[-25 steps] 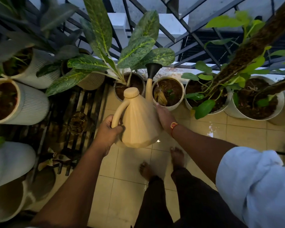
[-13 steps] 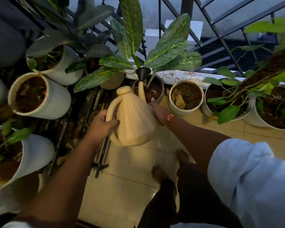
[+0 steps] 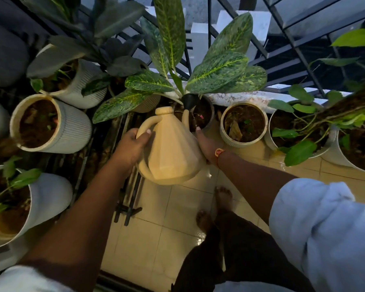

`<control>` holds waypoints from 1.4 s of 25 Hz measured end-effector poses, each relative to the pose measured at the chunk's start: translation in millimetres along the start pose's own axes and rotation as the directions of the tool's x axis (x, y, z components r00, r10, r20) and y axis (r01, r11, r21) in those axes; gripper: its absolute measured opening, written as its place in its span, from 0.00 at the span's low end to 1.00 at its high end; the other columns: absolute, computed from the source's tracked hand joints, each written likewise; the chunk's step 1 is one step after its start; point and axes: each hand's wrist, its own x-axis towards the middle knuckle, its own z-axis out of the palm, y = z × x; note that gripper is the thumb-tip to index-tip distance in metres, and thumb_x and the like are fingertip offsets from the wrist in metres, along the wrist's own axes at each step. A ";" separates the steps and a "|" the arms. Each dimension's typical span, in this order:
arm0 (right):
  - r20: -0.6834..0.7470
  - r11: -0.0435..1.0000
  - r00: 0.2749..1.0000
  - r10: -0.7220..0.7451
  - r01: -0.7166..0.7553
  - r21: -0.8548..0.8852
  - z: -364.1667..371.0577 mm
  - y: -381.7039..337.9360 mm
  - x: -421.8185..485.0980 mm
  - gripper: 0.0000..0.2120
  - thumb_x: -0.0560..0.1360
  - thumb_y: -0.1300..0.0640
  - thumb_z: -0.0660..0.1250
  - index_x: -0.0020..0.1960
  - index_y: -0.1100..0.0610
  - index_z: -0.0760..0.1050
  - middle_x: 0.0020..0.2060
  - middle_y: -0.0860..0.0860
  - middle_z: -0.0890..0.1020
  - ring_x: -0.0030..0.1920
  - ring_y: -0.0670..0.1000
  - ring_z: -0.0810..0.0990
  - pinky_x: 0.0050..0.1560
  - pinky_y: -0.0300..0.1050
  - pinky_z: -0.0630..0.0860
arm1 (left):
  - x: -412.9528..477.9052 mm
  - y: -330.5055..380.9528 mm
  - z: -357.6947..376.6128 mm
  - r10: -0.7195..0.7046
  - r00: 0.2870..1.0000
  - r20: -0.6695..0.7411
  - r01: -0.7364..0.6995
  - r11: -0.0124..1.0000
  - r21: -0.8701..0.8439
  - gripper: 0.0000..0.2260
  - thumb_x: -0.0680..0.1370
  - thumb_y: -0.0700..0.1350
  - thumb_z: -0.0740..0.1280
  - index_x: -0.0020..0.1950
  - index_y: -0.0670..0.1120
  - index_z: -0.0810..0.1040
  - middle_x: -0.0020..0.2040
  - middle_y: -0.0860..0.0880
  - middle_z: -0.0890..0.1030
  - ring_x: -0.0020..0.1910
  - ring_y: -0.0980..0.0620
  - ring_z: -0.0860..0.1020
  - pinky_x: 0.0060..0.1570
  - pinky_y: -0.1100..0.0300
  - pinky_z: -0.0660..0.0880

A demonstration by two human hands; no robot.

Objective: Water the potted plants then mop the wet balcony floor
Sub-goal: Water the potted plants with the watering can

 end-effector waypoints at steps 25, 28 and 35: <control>0.054 0.994 0.993 0.102 -0.104 0.038 -0.9 -33.5 5.5 0.46 0.74 0.21 0.46 0.77 0.53 0.68 0.69 0.59 0.75 0.64 0.62 0.78 0.61 0.63 0.79 | 20.6 37.0 -13.0 -0.023 0.999 -0.027 0.021 0.998 -0.061 0.18 0.85 0.52 0.64 0.69 0.42 0.77 0.63 0.44 0.84 0.61 0.48 0.82 0.68 0.46 0.75; 0.051 0.995 0.995 0.090 -0.092 0.029 -3.1 -33.7 5.1 0.46 0.73 0.21 0.46 0.77 0.53 0.68 0.69 0.58 0.75 0.63 0.62 0.78 0.61 0.63 0.79 | 18.1 36.4 -10.6 -0.004 1.000 -0.030 0.002 0.998 -0.063 0.18 0.85 0.51 0.64 0.70 0.41 0.77 0.64 0.43 0.83 0.61 0.47 0.82 0.69 0.45 0.75; 0.018 0.997 0.997 0.075 -0.075 -0.011 -2.8 -32.4 4.3 0.47 0.74 0.22 0.47 0.78 0.55 0.66 0.71 0.60 0.73 0.66 0.63 0.75 0.64 0.63 0.77 | 7.9 31.3 -13.7 -0.028 1.000 -0.014 0.027 0.999 -0.039 0.10 0.80 0.48 0.70 0.59 0.46 0.82 0.54 0.44 0.86 0.56 0.41 0.84 0.60 0.42 0.80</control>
